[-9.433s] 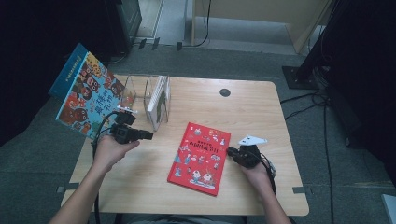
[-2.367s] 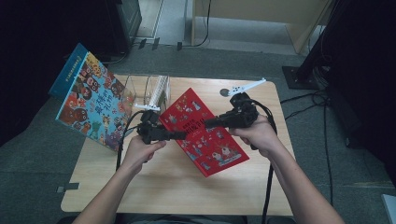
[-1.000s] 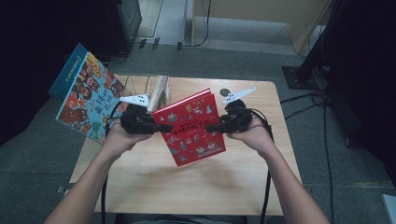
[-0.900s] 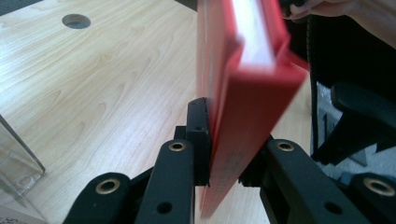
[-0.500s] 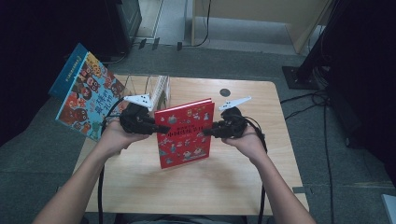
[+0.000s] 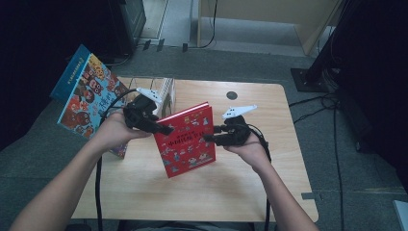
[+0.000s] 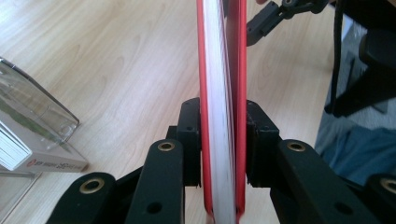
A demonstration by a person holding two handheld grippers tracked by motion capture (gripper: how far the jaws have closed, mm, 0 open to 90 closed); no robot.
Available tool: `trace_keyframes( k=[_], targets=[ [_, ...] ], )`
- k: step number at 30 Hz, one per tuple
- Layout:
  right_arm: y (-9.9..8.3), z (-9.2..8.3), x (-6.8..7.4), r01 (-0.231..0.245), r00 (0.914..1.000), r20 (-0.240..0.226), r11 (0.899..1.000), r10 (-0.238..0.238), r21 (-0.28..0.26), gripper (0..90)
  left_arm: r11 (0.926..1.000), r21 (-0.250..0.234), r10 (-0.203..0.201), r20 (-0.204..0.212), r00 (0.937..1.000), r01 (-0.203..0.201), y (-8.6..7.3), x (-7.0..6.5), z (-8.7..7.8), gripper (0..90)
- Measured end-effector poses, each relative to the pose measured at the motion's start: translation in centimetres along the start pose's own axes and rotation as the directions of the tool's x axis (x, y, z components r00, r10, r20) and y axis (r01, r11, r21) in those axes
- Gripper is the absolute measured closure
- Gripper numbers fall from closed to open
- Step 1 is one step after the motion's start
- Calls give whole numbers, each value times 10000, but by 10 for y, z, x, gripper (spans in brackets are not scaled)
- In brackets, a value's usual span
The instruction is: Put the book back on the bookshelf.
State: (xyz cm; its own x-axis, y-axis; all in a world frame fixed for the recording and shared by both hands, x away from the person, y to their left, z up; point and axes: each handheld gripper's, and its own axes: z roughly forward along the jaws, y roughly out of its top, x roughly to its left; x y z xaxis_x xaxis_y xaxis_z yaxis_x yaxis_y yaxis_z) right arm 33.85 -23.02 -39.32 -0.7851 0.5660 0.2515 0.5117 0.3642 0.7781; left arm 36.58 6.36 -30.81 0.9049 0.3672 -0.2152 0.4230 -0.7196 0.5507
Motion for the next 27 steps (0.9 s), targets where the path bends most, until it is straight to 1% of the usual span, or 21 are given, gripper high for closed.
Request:
trace_keyframes(
  k=[2, 4, 5, 7, 10, 14, 15, 16, 17, 18, 20, 22, 23, 24, 25, 26, 27],
  targets=[
    [0, 0, 0, -24, 10000, -8, 10000, 24, -19, 549, 9992, 389, 108, -122, 9999, -103, 10, -1, 0, 721],
    [0, 1, -1, 14, 10000, 34, 10000, -14, -46, 549, 9969, 780, 111, -106, 9999, -102, 19, -1, 2, 719],
    [0, 1, -1, -20, 10000, 11, 10000, 20, -47, 549, 9949, 1001, 102, -81, 9999, -93, 24, 0, 3, 716],
    [0, 0, -1, -34, 10000, -47, 10000, 33, -68, 545, 9904, 1370, 217, -158, 9996, -193, 32, 0, 5, 712],
    [0, 0, -2, 28, 10000, -89, 10000, -29, -79, 542, 9840, 1760, 318, -182, 9993, -281, 42, 0, 9, 707],
    [-2, -1, -3, 56, 9998, -181, 9999, -59, -115, 541, 9769, 2128, 228, -66, 9997, -208, 52, 0, 16, 697],
    [-2, -2, -3, 36, 9998, -211, 9999, -38, -111, 539, 9737, 2274, 137, 7, 9999, -135, 55, 0, 19, 699],
    [-2, -1, -3, 66, 9997, -218, 9999, -68, -109, 538, 9695, 2449, 131, 26, 9999, -133, 58, -1, 21, 702],
    [-2, -1, -2, 106, 9997, -215, 9999, -109, -113, 533, 9649, 2599, 389, -8, 9992, -374, 61, -3, 23, 704],
    [-2, -1, -2, 159, 9997, -199, 9998, -161, -113, 528, 9589, 2784, 575, -18, 9983, -548, 64, -4, 24, 706],
    [-3, -2, -2, 202, 9996, -194, 9997, -204, -117, 526, 9513, 2990, 824, -119, 9965, -751, 69, -7, 27, 702],
    [-3, -2, -3, 212, 9995, -251, 9997, -215, -151, 527, 9452, 3171, 870, -148, 9961, -778, 71, -10, 29, 700],
    [-4, -3, -3, 244, 9992, -297, 9996, -248, -161, 528, 9449, 3177, 828, 3, 9966, -785, 71, -9, 28, 714],
    [-5, -4, -4, 367, 9988, -329, 9992, -373, -174, 537, 9453, 3174, 781, 29, 9969, -749, 71, -9, 28, 732],
    [-6, -5, -4, 393, 9984, -410, 9990, -401, -209, 536, 9496, 3090, 522, 98, 9986, -526, 69, -8, 26, 748],
    [-7, -6, -4, 480, 9976, -487, 9984, -494, -289, 516, 9498, 3097, 434, 115, 9990, -449, 69, -8, 25, 768],
    [-9, -7, -4, 528, 9973, -489, 9980, -545, -342, 503, 9496, 3093, 500, 99, 9987, -506, 68, -10, 23, 777]
  ],
)
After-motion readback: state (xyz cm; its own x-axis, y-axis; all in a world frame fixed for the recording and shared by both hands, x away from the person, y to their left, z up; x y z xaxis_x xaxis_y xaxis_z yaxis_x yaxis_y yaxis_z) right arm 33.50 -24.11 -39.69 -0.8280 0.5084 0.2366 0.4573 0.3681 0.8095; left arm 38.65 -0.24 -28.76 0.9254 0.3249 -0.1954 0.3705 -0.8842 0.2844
